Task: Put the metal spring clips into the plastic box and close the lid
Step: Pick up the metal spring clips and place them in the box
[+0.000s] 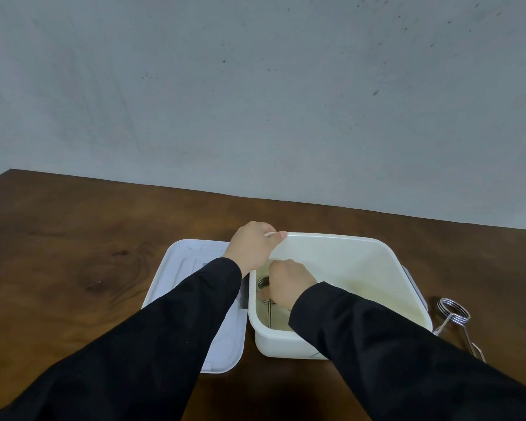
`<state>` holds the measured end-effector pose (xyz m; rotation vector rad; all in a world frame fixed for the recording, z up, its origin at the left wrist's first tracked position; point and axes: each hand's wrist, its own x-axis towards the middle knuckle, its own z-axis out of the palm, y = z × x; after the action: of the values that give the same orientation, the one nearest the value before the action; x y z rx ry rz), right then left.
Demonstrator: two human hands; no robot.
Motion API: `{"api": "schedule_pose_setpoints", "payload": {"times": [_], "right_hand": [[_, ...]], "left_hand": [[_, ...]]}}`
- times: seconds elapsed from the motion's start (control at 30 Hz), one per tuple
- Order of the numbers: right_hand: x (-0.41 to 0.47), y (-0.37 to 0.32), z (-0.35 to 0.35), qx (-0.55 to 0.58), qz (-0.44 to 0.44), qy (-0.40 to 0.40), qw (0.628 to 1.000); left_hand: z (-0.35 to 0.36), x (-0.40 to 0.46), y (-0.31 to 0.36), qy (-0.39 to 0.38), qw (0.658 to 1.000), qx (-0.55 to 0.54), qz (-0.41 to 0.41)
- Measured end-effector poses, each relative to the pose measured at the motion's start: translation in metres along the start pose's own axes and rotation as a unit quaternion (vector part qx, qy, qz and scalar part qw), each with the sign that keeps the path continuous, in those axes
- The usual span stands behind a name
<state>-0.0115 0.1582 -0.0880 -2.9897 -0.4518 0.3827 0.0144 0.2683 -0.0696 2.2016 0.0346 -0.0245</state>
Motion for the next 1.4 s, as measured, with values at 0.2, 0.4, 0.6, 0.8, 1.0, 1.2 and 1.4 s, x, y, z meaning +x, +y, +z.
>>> {"api": "schedule_pose_setpoints", "payload": {"times": [0.2,0.4,0.6,0.8,1.0,1.2,1.4], "right_hand": [[-0.001,0.009,-0.011,0.045,0.013,-0.011,0.999],[-0.01,0.026,-0.038,0.128,0.005,-0.009,0.992],[-0.026,0.057,-0.049,0.185,0.017,-0.007,0.983],[-0.044,0.111,-0.069,0.231,0.054,0.161,0.958],[-0.067,0.23,-0.07,0.196,0.222,0.306,0.905],[-0.089,0.302,-0.017,0.132,0.379,0.065,0.914],[-0.093,0.309,0.004,0.107,0.422,0.027,0.9]], "left_hand": [[-0.002,-0.001,0.001,-0.001,1.0,0.004,0.001],[-0.005,0.001,-0.001,0.009,1.0,0.014,-0.005],[-0.004,-0.004,0.005,0.009,0.999,0.034,0.0],[-0.004,-0.001,0.003,0.01,0.999,0.033,0.001],[-0.001,0.001,0.002,0.017,0.999,0.041,0.009],[-0.001,0.001,0.002,0.016,0.999,0.041,0.005],[-0.002,0.001,0.003,0.011,0.999,0.037,0.004]]}}
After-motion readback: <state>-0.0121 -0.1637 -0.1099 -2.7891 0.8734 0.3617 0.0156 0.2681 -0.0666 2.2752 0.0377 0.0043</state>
